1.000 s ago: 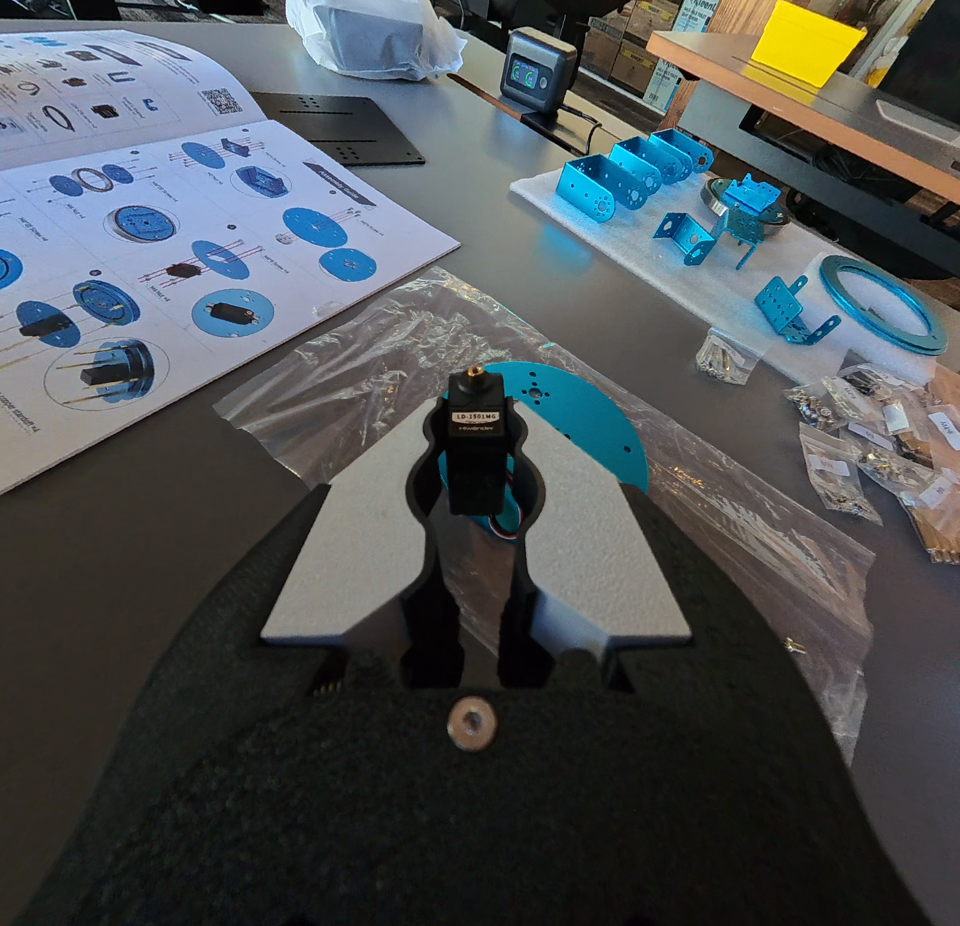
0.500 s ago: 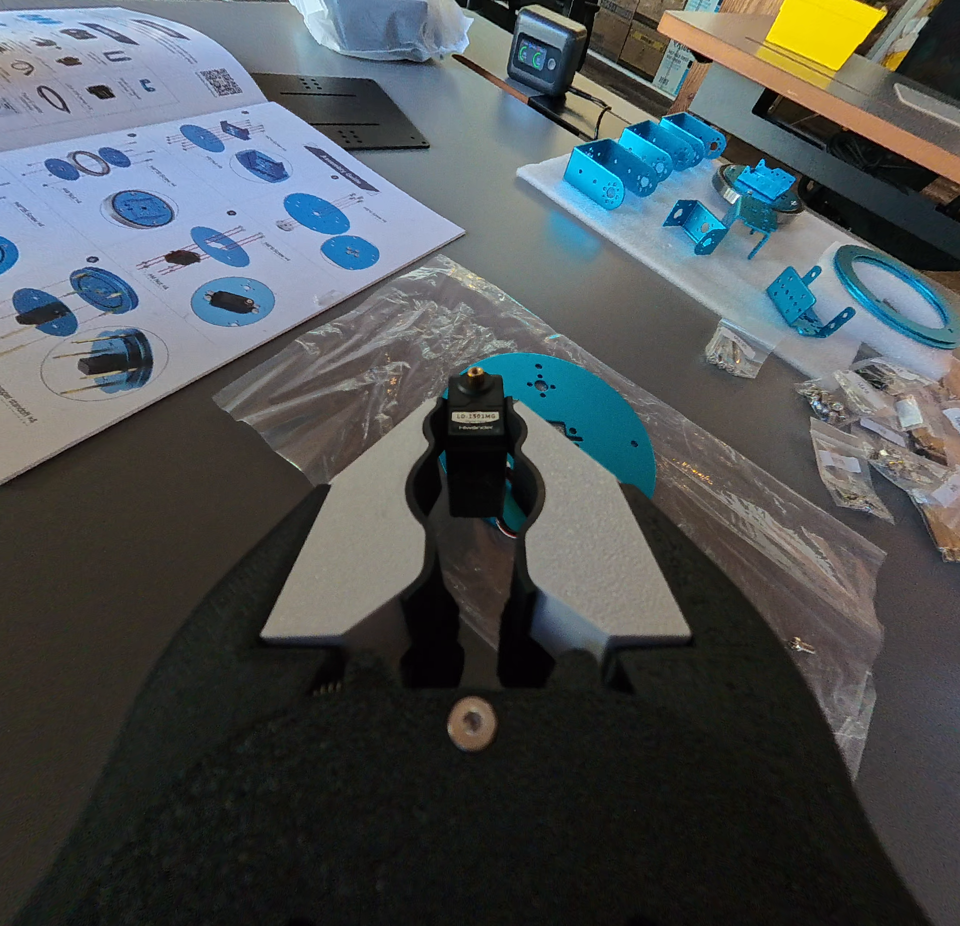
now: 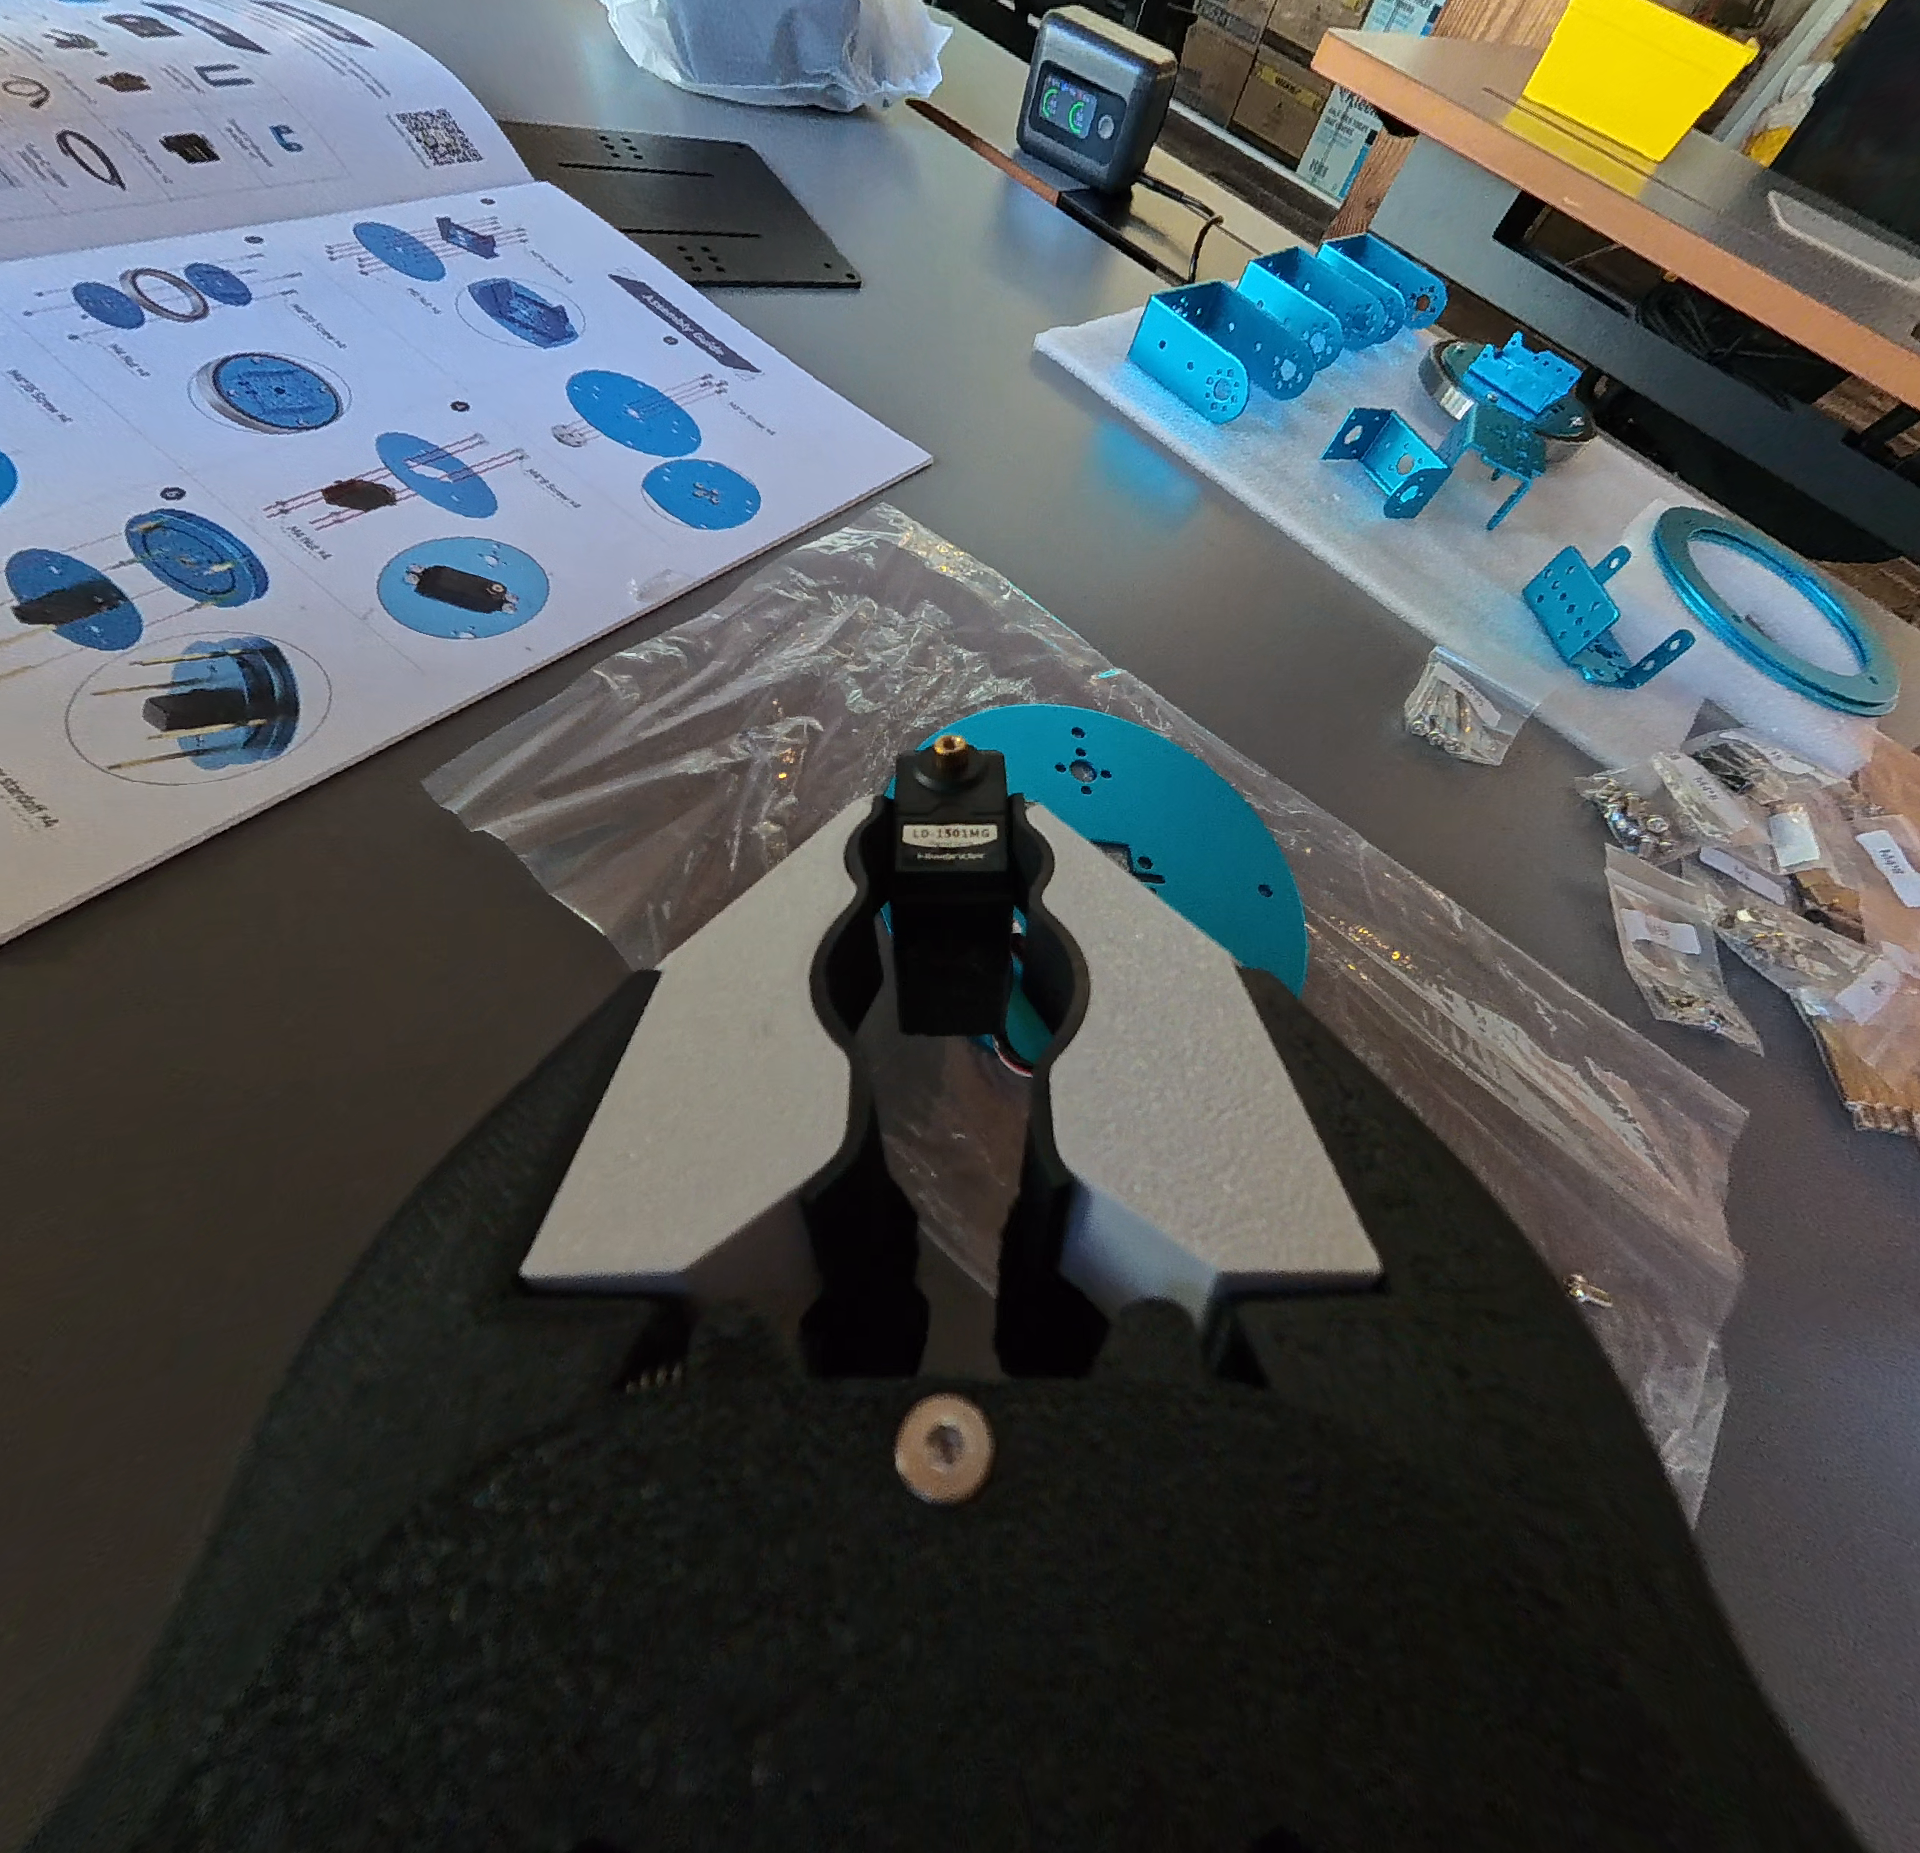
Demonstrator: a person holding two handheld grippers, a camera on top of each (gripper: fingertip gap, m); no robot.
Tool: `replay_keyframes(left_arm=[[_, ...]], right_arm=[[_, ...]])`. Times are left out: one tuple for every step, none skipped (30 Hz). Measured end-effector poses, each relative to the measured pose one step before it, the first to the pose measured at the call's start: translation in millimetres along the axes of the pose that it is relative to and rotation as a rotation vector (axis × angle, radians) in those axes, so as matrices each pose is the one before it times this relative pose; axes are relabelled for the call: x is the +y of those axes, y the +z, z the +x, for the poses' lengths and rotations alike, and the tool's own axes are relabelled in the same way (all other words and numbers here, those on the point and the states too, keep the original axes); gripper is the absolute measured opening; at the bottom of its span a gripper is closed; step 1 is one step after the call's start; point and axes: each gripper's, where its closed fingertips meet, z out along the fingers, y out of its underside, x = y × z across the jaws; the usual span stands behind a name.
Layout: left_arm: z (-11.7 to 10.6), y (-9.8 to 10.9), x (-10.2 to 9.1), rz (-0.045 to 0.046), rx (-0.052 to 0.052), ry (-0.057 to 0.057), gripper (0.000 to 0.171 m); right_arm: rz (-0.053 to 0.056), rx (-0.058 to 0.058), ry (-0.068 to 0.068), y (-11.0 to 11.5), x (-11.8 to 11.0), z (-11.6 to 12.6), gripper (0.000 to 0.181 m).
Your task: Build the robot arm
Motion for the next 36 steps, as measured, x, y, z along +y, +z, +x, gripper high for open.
replay_keyframes(left_arm=[[0.53,0.48,0.24,-0.00208,0.0019,-0.0001,0.04],[0.39,0.29,0.62,-0.00383,-0.0003,0.0032,0.04],[0.24,0.05,0.39,-0.00262,-0.0016,0.0053,0.04],[0.17,0.08,0.22,-0.00092,-0.0012,0.0043,0.04],[0.03,-0.16,-0.11,0.00085,-0.0003,0.0006,0.04],[-0.07,0.05,-0.28,0.00176,0.0016,-0.0031,0.04],[0.06,0.11,-0.14,0.00119,0.0025,-0.0041,0.04],[-0.15,0.31,0.3,-0.00096,0.0015,-0.0026,0.04],[-0.32,0.4,0.63,-0.00281,-0.0009,-0.0002,0.04],[-0.48,0.33,0.52,-0.00262,-0.0029,0.0013,0.04],[-0.17,0.38,0.25,-0.00149,-0.0016,0.0014,0.04],[0.31,0.27,0.12,-0.00065,0.0013,0.0007,0.04],[0.7,0.33,-0.08,-0.00037,0.0027,0.0005,0.04],[0.61,0.18,-0.01,-0.00018,0.0015,0.001,0.04],[0.41,0.12,-0.1,-0.0002,0.0005,0.0018,0.04],[0.35,0.03,-0.01,-0.00051,0.0005,0.0019,0.04],[0.38,0.01,-0.06,0.00021,0.0007,0.001,0.04],[0.33,-0.13,-0.27,0.00104,0.0012,-0.0001,0.04],[0.34,-0.18,-0.36,0.0011,0.0011,-0.0005,0.04],[0.16,-0.24,-0.3,0.00083,-0.0003,0.0004,0.04],[0.21,-0.14,-0.38,0.00062,-0.0014,0.0022,0.039],[0.46,-0.35,-0.36,0.00014,-0.0015,0.0039,0.039],[0.47,-0.27,-0.32,0.00026,-0.0022,0.0044,0.04],[0.64,-0.28,-0.48,0.00061,-0.0014,0.0052,0.039],[0.72,-0.3,-0.46,0.00058,-0.0004,0.0041,0.039],[0.75,-0.17,-0.36,-0.00003,-0.0013,0.0017,0.039],[0.6,-0.18,-0.27,-0.00086,-0.0024,0.0004,0.039],[1.14,-0.09,-0.04,-0.00191,-0.0013,0.0011,0.04],[2.19,-0.1,0.07,-0.00262,0.0019,0.0027,0.04],[3.05,0.02,-0.11,-0.00248,0.0037,0.0038,0.04],[3.7,0.09,-0.18,-0.00312,0.0043,0.0052,0.04],[4.3,0.17,-0.45,-0.00328,0.0039,0.0075,0.04],[4.68,0.35,-0.74,-0.00258,0.0026,0.0089,0.04],[5.03,0.56,-1.02,-0.00351,0.0016,0.0084,0.04],[5.51,0.91,-1.39,-0.00477,0.0003,0.0084,0.04],[6.26,0.84,-1.69,-0.00481,-0.0002,0.0115,0.04]], right_arm=[[0.0015,-0.0003,0.0021,-0.12,-0.14,0.11,0.02],[0.0003,-0.0007,0.0036,-0.1,0.05,0.23,0.02],[0.0025,-0.0003,0.0035,-0.11,-0.39,0.35,0.02],[0.0016,-0.0017,0.0038,-0.06,-0.08,0.18,0.02],[-0.0012,-0.0029,0.0042,0.15,0.36,0.05,0.02],[-0.0007,-0.0008,0.0025,0.07,0.27,0.18,0.021],[0.0007,0.0008,0.0009,0.0,-0.05,0.17,0.02],[0.0002,0.0005,-0.0002,0.07,-0.08,-0.04,0.02],[-0.0018,0.0005,-0.0012,0.21,0.3,0.03,0.021],[-0.0025,0.0018,-0.0022,0.14,0.33,-0.03,0.021],[-0.0007,0.0026,-0.0034,0.02,0.06,0.16,0.02],[0.0004,0.0015,-0.0031,0.03,-0.11,-0.21,0.02],[-0.0007,0.0002,-0.0019,0.05,0.08,-0.2,0.02],[-0.0016,0.0002,-0.0015,0.27,0.21,-0.12,0.02],[-0.0008,0.001,-0.0011,0.03,0.15,0.07,0.02],[0.0008,-0.0001,0.0001,0.01,-0.2,0.01,0.02],[-0.0002,-0.0014,0.0017,0.05,0.19,-0.03,0.02],[0.0002,0.0,0.002,-0.01,-0.04,0.2,0.02],[0.0025,-0.0003,0.0022,-0.19,-0.26,0.36,0.02],[0.0011,-0.0017,0.0046,-0.1,-0.1,0.25,0.02],[0.001,0.0001,0.006,-0.22,-0.06,0.76,0.02],[0.0022,0.0009,0.0064,-0.56,-0.18,1.22,0.02],[0.0062,0.0071,0.0144,-1.5,-0.85,3.04,0.02],[0.0144,-0.0001,0.0311,-2.78,-2.69,3.56,0.02],[0.014,-0.0142,0.0224,-4.26,-1.97,3.1,0.02],[-0.0093,0.0158,0.0061,-5.44,1.86,8.88,0.02],[-0.0248,0.0441,-0.011,-7.65,4.18,14.72,0.02],[-0.0119,0.0542,-0.0126,-10.26,3.01,18.56,0.02],[0.0025,0.0547,-0.0013,-12.88,2.14,21.17,0.02],[0.0062,0.0542,0.012,-14.31,2.15,23.49,0.02],[0.0076,0.0556,0.0169,-14.99,2.93,25.1,0.02],[0.0,0.0587,0.0148,-14.48,5.09,26.16,0.02],[-0.0105,0.0583,0.0128,-12.87,7.8,26.27,0.02],[-0.0162,0.0517,0.0138,-10.99,9.74,24.83,0.02],[-0.0164,0.0398,0.0142,-9.29,10.59,21.97,0.02],[-0.0148,0.0316,0.0143,-7.84,10.54,19.43,0.02]])
